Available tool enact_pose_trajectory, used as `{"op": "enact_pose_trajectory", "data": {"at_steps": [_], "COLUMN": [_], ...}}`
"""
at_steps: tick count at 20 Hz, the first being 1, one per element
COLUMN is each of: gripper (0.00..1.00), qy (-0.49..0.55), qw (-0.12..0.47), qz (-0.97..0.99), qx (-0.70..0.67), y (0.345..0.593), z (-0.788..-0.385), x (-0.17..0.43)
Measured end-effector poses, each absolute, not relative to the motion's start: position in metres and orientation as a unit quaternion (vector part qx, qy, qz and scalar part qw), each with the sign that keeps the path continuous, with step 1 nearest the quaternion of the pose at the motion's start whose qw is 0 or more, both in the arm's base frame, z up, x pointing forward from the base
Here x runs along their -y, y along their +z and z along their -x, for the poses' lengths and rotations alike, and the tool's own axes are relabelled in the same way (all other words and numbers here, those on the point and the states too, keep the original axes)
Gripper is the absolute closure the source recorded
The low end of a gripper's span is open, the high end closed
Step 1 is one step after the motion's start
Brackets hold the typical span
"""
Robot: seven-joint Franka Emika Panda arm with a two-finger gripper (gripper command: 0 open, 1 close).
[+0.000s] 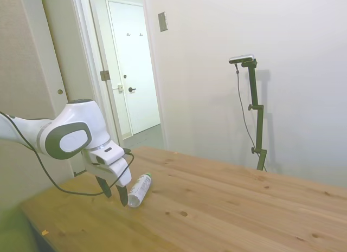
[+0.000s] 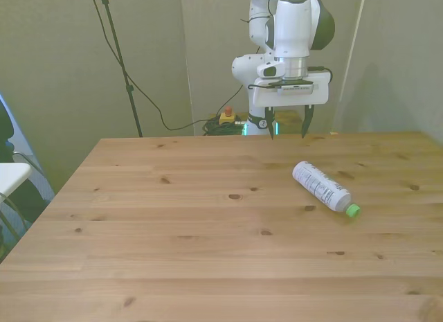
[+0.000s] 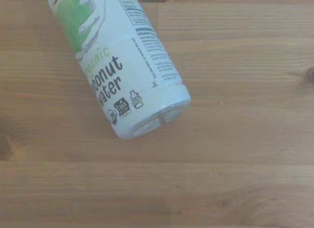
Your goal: Stand the water bottle
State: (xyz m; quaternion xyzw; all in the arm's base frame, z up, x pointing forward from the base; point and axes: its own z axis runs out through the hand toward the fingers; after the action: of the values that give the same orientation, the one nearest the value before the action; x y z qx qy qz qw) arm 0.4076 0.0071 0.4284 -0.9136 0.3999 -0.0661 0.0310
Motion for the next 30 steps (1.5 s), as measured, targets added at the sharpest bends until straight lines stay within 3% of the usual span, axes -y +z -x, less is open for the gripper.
{"op": "enact_pose_trajectory", "data": {"at_steps": [7, 15, 19, 25, 30], "gripper": [0.0, 0.0, 0.0, 0.0, 0.0], "qy": [-0.073, -0.105, -0.121, -0.116, -0.091], "qw": [0.003, -0.001, -0.009, -0.013, -0.032], "qz": [0.925, 0.938, 0.941, 0.947, 0.953], "qx": [-0.373, -0.331, -0.316, -0.299, -0.287], "y": [0.432, 0.471, 0.478, 0.464, 0.422], "z": [-0.423, -0.506, -0.545, -0.596, -0.62], "x": [-0.005, -0.043, -0.072, -0.114, -0.141]}}
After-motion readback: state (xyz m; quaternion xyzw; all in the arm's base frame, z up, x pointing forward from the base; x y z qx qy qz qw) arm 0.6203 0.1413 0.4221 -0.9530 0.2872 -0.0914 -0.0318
